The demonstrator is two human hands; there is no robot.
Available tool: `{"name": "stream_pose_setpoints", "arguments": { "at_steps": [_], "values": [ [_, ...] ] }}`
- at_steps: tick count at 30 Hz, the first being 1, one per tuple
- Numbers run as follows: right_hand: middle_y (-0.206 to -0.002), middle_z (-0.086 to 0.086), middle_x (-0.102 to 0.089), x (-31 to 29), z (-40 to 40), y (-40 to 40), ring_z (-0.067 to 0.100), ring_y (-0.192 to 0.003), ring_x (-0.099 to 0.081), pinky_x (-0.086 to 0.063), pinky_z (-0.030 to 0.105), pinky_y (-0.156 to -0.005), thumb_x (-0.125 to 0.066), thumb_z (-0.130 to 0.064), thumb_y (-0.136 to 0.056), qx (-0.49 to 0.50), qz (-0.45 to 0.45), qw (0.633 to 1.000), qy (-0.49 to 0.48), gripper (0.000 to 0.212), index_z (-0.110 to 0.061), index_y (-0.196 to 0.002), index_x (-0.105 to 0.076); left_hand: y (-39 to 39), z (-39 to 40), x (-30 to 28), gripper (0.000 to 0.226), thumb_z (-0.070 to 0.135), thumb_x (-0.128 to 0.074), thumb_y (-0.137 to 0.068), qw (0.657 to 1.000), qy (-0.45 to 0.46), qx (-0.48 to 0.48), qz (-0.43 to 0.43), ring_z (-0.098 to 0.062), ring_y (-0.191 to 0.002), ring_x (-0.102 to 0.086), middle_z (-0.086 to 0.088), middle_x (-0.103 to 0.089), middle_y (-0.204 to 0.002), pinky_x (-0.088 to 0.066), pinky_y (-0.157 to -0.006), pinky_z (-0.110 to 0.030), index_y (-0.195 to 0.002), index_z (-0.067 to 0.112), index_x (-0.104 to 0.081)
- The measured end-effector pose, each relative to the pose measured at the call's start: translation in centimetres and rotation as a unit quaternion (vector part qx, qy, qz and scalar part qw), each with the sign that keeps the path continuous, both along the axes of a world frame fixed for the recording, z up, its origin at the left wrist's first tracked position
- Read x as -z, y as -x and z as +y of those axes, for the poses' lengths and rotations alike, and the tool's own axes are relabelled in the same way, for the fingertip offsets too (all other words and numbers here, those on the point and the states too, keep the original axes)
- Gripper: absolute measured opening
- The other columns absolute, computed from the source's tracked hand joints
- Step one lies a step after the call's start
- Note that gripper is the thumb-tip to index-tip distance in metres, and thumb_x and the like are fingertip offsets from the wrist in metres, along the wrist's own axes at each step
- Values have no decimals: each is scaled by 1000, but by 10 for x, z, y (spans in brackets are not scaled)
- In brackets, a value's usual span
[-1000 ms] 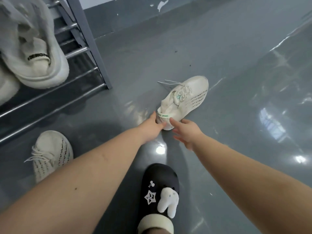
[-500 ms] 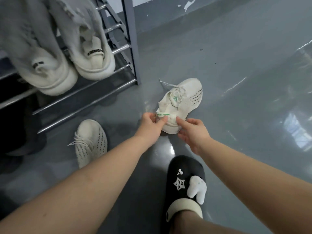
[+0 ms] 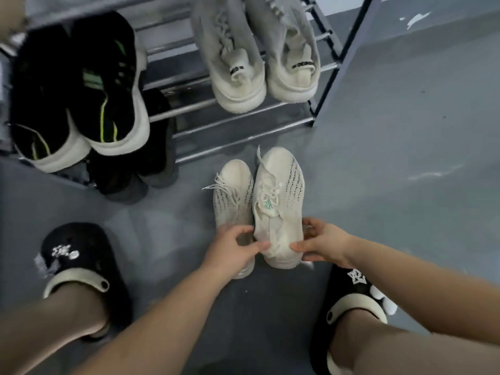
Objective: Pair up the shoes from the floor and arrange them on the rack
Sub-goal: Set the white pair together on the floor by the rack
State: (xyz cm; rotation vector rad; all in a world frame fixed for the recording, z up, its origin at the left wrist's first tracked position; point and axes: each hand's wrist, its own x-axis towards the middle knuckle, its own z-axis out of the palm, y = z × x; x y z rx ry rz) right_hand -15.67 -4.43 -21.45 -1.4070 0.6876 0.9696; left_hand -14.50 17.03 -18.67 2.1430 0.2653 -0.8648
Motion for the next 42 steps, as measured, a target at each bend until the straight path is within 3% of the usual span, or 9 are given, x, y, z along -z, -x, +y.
{"name": "stream_pose_setpoints", "arguments": {
  "at_steps": [3,7,14,17,21,26,30,37,42],
  "values": [
    [-121,15,-59,7,9,3,33,-107,-62,-51,53,-93,-74,3,-75,-25,-5,999,34,75,-16,-138,-39,6,25,14,60,46,-78,-66,993,-53,-97,-43,-15,-110,-55,2,-56,-119,-45,-100,-36,-118,21,-62],
    [-117,14,-61,16,14,4,30,-104,-63,-57,43,-82,-75,1,-75,-50,-3,996,69,76,-16,-139,-39,9,41,31,83,52,-76,-64,972,-31,-210,103,-25,-119,-54,-6,-54,-134,-43,-102,-36,-133,14,-50],
    [-112,8,-62,24,15,0,29,-100,-63,-58,41,-77,-79,-6,-72,-77,-1,989,123,78,-20,-137,-38,11,30,44,54,18,-66,-86,907,144,-324,226,-24,-114,-55,-2,-56,-131,-47,-92,-40,-135,16,-43],
    [-113,7,-61,25,14,-3,30,-102,-63,-58,42,-71,-78,-6,-74,-47,7,994,101,78,-22,-138,-35,14,25,47,50,11,-61,-89,900,168,-329,232,-24,-110,-57,-3,-57,-127,-50,-84,-37,-136,14,-42],
    [-115,12,-61,25,1,-6,33,-104,-63,-56,50,-83,-74,0,-76,-17,12,998,67,75,-19,-139,-38,16,27,49,44,10,-59,-91,895,191,-328,235,-23,-107,-59,-6,-60,-122,-53,-75,-32,-132,13,-45],
    [-116,9,-62,14,-9,-11,21,-91,-66,-57,27,-58,-68,0,-83,-7,15,1000,18,68,-20,-141,-41,13,27,47,41,12,-54,-94,898,217,-310,226,-23,-109,-57,-3,-58,-123,-50,-86,-43,-133,17,-42],
    [-126,11,-59,8,-17,-13,21,-92,-66,-57,27,-59,-67,-1,-83,18,-7,1000,18,65,-17,-141,-43,6,20,37,39,10,-50,-95,884,263,-315,222,-22,-103,-58,-4,-58,-123,-52,-81,-41,-134,16,-43],
    [-107,7,-64,-5,-25,-24,11,-66,-71,-54,22,-50,-63,2,-85,116,-60,991,24,60,-13,-140,-42,-22,11,22,37,10,-50,-95,894,300,-289,166,-15,-90,-61,-3,-60,-116,-54,-74,-35,-132,14,-46],
    [-122,13,-61,-16,-32,-55,22,-84,-68,-60,30,-59,-67,1,-82,135,-78,987,38,63,-9,-139,-40,-56,4,13,37,10,-50,-95,908,296,-269,127,-16,-91,-63,-5,-62,-115,-56,-74,-36,-132,12,-47]
  ]
}}
